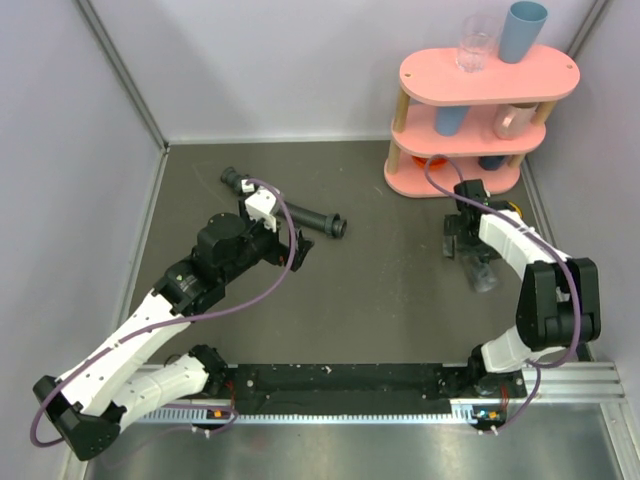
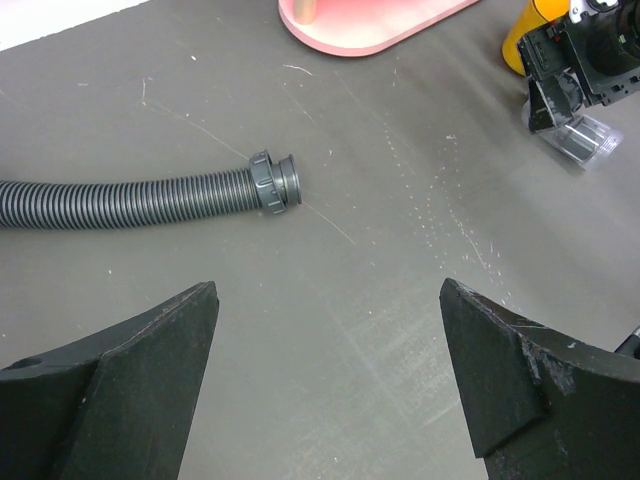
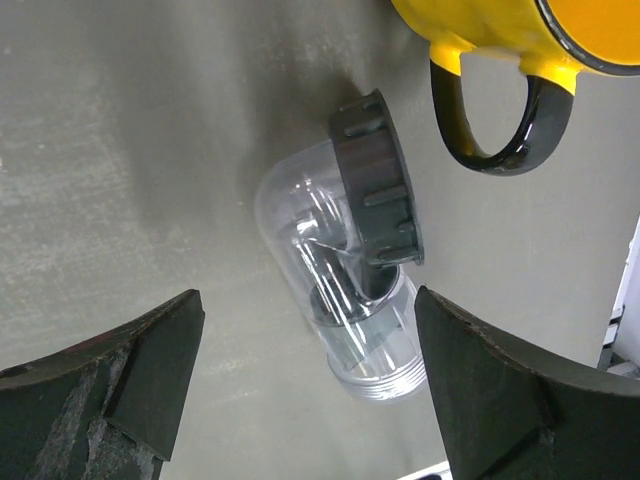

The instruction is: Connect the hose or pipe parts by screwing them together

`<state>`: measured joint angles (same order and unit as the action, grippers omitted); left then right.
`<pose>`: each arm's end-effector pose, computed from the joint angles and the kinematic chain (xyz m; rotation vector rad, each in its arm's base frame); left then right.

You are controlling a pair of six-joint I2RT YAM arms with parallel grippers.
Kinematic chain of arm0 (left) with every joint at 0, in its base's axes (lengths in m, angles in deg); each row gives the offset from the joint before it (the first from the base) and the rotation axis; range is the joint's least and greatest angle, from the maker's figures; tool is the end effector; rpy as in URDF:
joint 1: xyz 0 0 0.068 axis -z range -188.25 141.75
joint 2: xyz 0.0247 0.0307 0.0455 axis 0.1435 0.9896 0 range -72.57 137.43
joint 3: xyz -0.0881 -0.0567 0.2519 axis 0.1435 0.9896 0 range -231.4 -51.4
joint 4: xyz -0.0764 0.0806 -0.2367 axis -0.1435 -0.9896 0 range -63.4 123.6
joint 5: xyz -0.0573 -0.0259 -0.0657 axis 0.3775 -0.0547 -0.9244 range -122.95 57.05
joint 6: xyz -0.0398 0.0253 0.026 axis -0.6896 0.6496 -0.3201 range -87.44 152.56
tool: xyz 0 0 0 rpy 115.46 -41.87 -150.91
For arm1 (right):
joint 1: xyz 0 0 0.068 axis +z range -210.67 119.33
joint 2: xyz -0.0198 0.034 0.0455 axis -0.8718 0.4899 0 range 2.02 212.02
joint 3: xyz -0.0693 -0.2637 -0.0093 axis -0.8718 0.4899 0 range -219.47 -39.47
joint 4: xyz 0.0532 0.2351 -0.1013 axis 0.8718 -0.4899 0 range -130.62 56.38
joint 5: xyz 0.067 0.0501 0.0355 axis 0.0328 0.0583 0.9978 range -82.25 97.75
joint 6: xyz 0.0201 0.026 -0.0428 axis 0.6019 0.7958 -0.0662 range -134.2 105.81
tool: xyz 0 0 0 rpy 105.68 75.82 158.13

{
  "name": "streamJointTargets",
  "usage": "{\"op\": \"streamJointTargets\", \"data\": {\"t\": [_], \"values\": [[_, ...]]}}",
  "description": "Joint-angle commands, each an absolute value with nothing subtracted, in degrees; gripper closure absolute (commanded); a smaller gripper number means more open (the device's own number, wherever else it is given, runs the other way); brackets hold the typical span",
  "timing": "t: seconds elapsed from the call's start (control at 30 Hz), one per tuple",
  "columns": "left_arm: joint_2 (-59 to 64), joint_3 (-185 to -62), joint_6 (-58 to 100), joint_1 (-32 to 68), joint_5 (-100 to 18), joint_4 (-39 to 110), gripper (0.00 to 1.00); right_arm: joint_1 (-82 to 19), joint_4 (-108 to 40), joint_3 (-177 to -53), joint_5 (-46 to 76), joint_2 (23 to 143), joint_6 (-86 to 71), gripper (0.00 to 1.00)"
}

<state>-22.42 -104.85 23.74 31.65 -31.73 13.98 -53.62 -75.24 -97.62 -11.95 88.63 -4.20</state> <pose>0.1519 -0.1259 0.3594 0.4931 1.8295 -0.5672 0.2843 0.0231 0.2120 0.1528 2.7192 -0.3965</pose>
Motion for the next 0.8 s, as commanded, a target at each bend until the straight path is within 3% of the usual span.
{"op": "streamJointTargets", "data": {"t": [0.0, 0.47, 0.77], "values": [[-22.9, -105.7, 24.3, 32.0, -30.7, 15.4, 0.03, -55.1, -75.6, -98.2, -9.8, 89.7, -4.9, 0.15], [-26.1, -104.1, 23.0, 32.3, -28.1, 16.8, 0.03, -52.8, -76.9, -98.3, 1.7, 91.3, -5.0, 0.46], [-25.9, -104.7, 9.6, 32.0, -21.3, 8.9, 0.05, -31.2, -70.4, -100.5, 4.0, 92.6, 1.1, 0.61]]}}
